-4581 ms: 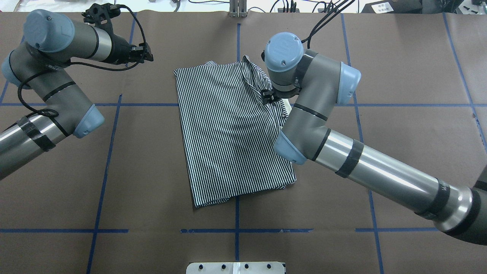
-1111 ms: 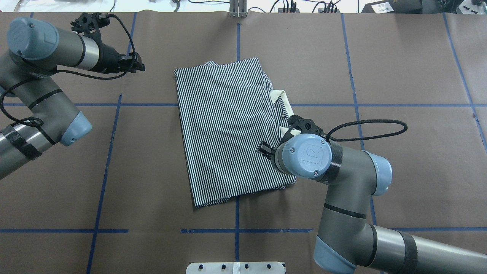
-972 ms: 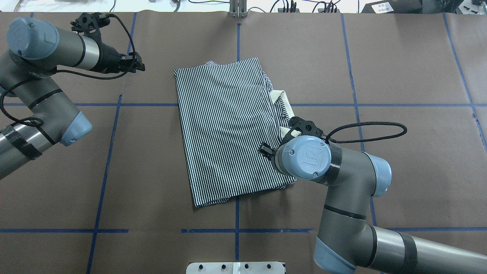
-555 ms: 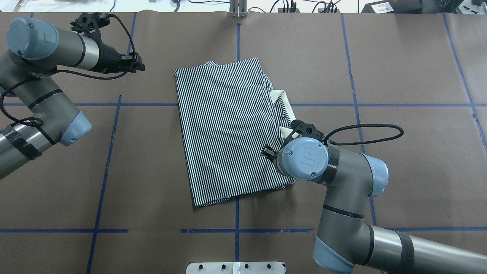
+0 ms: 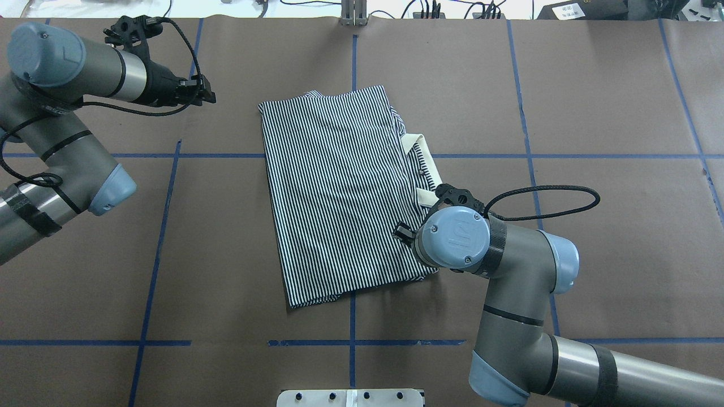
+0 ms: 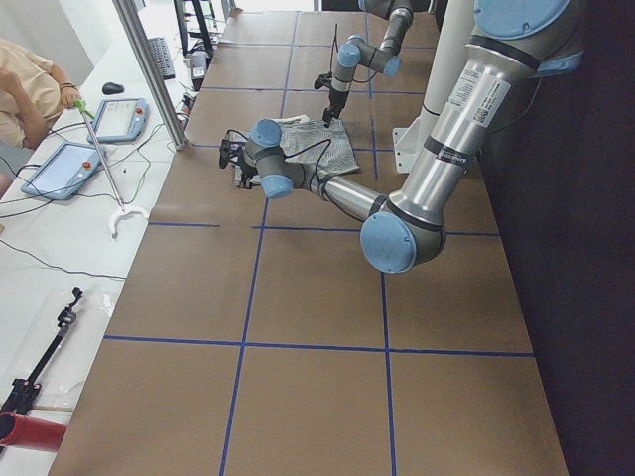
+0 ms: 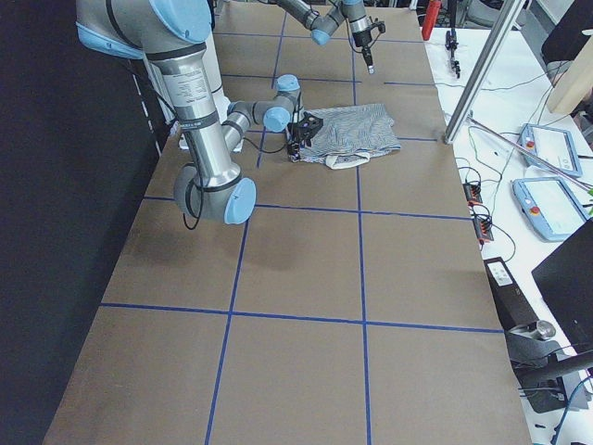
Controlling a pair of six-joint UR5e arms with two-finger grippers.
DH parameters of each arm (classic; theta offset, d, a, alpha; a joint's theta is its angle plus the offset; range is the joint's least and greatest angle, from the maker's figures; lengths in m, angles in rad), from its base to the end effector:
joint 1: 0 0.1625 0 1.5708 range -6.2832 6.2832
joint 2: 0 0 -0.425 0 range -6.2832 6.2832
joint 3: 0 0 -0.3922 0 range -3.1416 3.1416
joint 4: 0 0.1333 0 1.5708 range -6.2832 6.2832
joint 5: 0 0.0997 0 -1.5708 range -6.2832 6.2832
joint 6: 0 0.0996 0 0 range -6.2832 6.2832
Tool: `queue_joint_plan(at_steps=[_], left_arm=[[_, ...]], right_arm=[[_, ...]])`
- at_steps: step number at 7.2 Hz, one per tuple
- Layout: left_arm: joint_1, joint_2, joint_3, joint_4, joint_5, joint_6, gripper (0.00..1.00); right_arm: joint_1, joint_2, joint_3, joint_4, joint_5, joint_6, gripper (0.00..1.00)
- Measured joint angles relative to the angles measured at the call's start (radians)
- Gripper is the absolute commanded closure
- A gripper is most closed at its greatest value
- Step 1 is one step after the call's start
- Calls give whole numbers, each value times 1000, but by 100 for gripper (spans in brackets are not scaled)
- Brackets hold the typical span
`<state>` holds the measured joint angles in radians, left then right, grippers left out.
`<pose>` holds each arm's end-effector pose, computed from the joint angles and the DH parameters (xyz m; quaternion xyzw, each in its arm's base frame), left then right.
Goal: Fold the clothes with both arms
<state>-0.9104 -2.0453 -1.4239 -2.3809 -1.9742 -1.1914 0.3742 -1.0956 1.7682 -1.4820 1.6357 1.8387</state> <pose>0.3492 -0.6031 0.3623 0.1824 0.5232 -0.1125 0.8248 -0.5512 -0.3527 0.2992 -0.0103 -0.3724 0.2814 0.8843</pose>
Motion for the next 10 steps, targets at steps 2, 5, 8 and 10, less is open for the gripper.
queue_joint_plan(at_steps=[2,5,8,10], left_arm=[[-1,1,-8,10,0,0,60],[-1,0,-11,14,0,-1,60],[-1,-1,-12,15,0,-1,60],[-1,0,-14,15,-1,-1,60]], right_arm=[[-4,-7,2,2,1,1,41],[-13,-10,4,4,1,2,100],[-15,-11,5,5,2,1,100],[-15,-4,15,5,8,1,100]])
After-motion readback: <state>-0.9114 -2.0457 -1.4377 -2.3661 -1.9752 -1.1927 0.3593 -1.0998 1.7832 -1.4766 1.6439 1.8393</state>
